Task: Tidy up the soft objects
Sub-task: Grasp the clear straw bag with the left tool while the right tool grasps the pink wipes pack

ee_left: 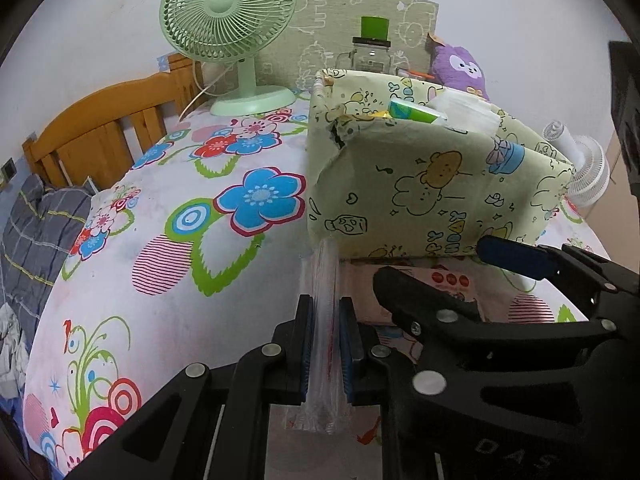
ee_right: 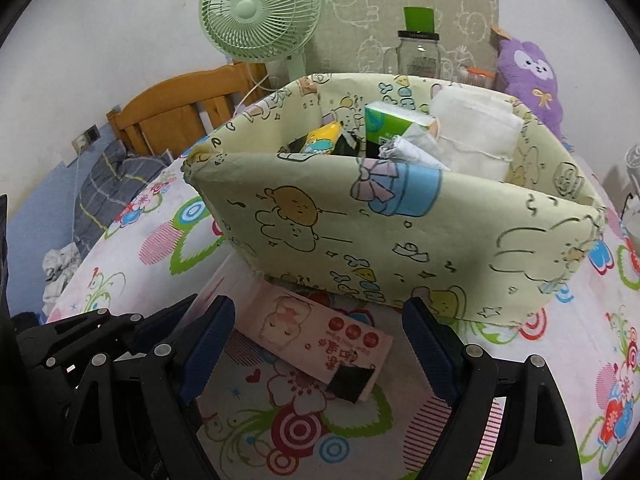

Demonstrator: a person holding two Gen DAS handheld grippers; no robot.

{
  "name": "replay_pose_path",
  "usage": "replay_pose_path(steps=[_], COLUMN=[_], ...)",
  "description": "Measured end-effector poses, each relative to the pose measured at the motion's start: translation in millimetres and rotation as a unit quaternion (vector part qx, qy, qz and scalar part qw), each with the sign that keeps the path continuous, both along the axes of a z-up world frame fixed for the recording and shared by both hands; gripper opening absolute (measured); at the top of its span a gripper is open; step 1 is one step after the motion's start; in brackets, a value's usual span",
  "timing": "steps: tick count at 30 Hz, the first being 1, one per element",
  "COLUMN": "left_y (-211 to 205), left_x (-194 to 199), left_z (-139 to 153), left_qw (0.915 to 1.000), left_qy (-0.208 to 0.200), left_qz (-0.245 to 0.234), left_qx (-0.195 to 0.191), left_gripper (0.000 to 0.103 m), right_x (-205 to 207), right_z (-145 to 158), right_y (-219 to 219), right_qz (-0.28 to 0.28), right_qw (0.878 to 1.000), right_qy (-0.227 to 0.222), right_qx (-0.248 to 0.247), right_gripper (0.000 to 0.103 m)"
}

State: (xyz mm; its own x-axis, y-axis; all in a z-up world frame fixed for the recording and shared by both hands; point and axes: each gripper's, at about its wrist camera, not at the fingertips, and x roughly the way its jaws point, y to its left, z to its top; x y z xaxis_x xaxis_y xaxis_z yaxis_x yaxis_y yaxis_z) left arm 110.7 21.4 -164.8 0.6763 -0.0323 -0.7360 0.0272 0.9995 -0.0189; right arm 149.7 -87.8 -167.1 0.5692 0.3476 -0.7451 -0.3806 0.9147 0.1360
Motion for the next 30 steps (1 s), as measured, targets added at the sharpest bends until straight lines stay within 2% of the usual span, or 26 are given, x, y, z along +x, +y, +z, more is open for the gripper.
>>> replay_pose_path(steps=[4,9,16,17,21,27,30], left_y=[1,-1,-5,-6,-12,-13,-14], left_x=[-1,-3,-10,-11,-18,-25,-26], left_z=[0,-2,-3,-4,-5,-5,-5], left_qw=[0.9999,0.9998,0.9994,0.9994,0.9985,0.9982,0.9979], left_qy=[0.001,0.001,0.0,0.002,-0.004,-0.004,-0.006], left_qz=[0.002,-0.002,-0.008,-0.01,-0.02,-0.028,-0.029], left_qx=[0.011,0.022,0.033,0.033,0.051,0.052,0.057], left_gripper=[0.01,0.01,0.01,0.011,0.011,0.01,0.01], right_x=[4,10,0,-2,-12,-20,-22], right_z=[-5,-15,-14,-13,-12,-11,-10], right_y=[6,3,-4,-5,-6,-8,-2], right_qz=[0.013,0.017,0.012,0.01,0.01,0.011,0.017], right_qw=[1.0,0.998,0.998,0.998,0.999,0.999,0.998], right_qy=[0.008,0.049,0.051,0.051,0.046,0.049,0.047], right_qx=[0.006,0.03,0.025,0.019,0.004,-0.01,-0.027], right_gripper=[0.088,0.084,0.064,0.057,0.053,0.052,0.048])
